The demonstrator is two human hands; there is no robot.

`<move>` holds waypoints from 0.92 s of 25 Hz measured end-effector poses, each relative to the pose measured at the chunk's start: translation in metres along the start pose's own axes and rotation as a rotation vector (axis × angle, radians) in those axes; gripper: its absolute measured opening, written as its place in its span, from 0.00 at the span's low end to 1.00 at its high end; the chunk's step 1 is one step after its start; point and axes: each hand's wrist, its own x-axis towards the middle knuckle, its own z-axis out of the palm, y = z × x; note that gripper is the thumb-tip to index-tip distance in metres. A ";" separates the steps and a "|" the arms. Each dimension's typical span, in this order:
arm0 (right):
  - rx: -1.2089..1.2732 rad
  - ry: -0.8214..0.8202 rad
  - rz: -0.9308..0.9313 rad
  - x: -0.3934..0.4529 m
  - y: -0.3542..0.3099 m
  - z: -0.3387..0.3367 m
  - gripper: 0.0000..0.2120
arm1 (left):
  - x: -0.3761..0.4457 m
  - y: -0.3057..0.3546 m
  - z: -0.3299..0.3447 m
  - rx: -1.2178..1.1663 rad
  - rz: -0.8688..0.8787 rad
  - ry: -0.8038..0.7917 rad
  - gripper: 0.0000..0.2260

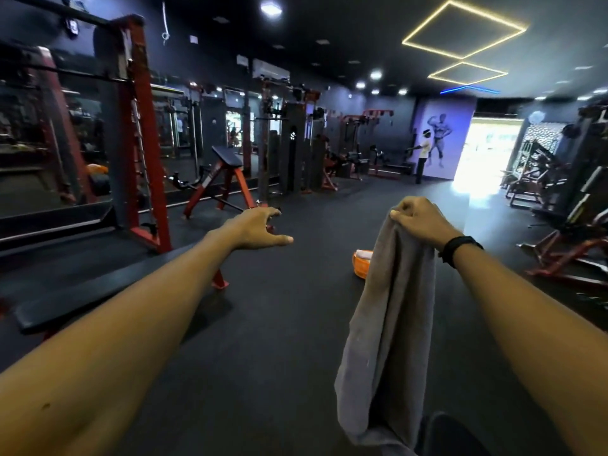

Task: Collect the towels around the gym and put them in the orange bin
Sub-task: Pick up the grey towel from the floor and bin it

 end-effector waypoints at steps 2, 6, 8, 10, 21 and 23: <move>-0.008 -0.003 0.004 0.036 0.007 0.024 0.05 | 0.044 -0.031 0.004 -0.006 0.004 0.014 0.39; -0.071 -0.045 0.015 0.122 0.013 0.060 0.08 | 0.140 -0.085 0.006 -0.007 0.051 -0.064 0.39; -0.097 -0.039 0.028 0.164 0.015 0.072 0.07 | 0.188 -0.106 0.004 -0.014 0.067 -0.091 0.38; -0.121 -0.015 0.047 0.203 0.020 0.083 0.06 | 0.234 -0.125 0.002 -0.056 0.071 -0.094 0.38; -0.090 0.084 0.173 0.389 0.106 0.184 0.08 | 0.455 -0.194 0.080 -0.104 0.136 -0.169 0.35; -0.077 0.079 0.175 0.430 0.128 0.203 0.08 | 0.505 -0.204 0.093 -0.103 0.130 -0.179 0.35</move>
